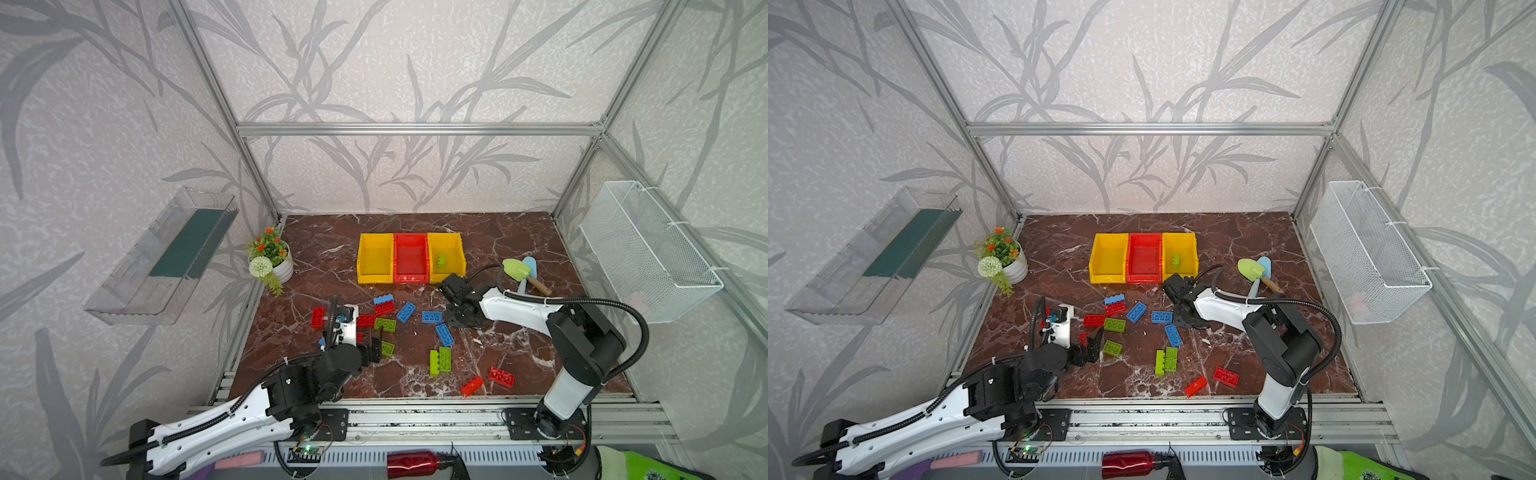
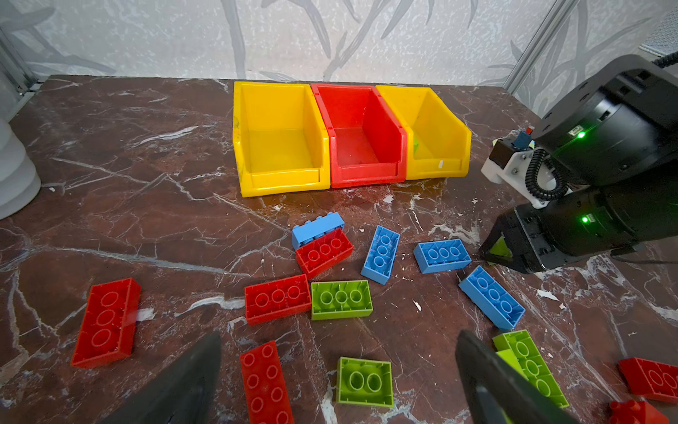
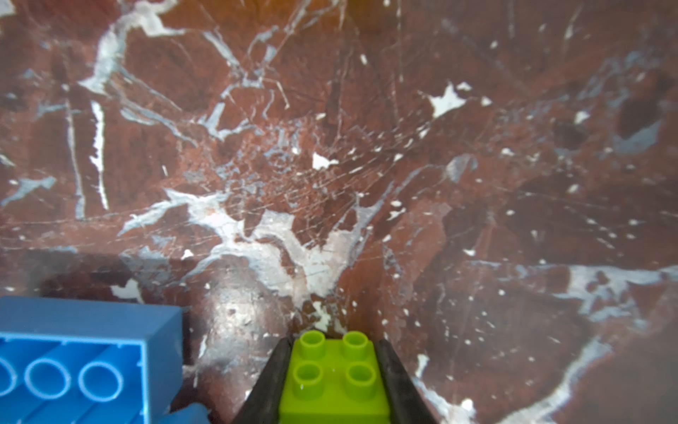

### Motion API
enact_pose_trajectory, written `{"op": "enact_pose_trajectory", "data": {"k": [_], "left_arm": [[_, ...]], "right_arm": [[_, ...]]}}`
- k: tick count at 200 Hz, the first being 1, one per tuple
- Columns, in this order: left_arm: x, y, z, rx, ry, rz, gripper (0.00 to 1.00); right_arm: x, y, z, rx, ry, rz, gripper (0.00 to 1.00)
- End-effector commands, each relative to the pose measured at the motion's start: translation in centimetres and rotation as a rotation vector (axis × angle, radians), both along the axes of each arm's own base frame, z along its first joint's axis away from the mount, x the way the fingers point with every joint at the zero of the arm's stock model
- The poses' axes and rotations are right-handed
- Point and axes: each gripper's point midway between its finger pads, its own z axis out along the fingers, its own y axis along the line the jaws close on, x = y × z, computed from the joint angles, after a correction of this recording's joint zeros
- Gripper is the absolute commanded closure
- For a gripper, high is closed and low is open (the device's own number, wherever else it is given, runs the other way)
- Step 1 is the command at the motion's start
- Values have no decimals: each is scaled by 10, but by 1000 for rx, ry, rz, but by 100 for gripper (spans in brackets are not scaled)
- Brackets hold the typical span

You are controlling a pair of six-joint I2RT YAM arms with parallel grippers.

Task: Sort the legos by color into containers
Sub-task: 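Lift the lime-green brick and drop it into the same yellow bin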

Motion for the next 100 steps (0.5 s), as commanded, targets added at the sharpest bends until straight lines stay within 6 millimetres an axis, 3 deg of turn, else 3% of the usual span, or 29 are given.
{"op": "enact_pose_trajectory", "data": {"k": [1, 47, 65, 100], "left_arm": [[6, -4, 0, 31, -14, 2, 1], [27, -23, 4, -7, 54, 5, 1], [39, -25, 1, -20, 109, 19, 1], [56, -28, 2, 15, 130, 38, 1]], "right_arm": [[12, 2, 28, -34, -48, 33, 76], [68, 30, 79, -23, -141, 106, 76], [97, 39, 86, -7, -173, 117, 76], [150, 43, 80, 34, -184, 105, 76]]}}
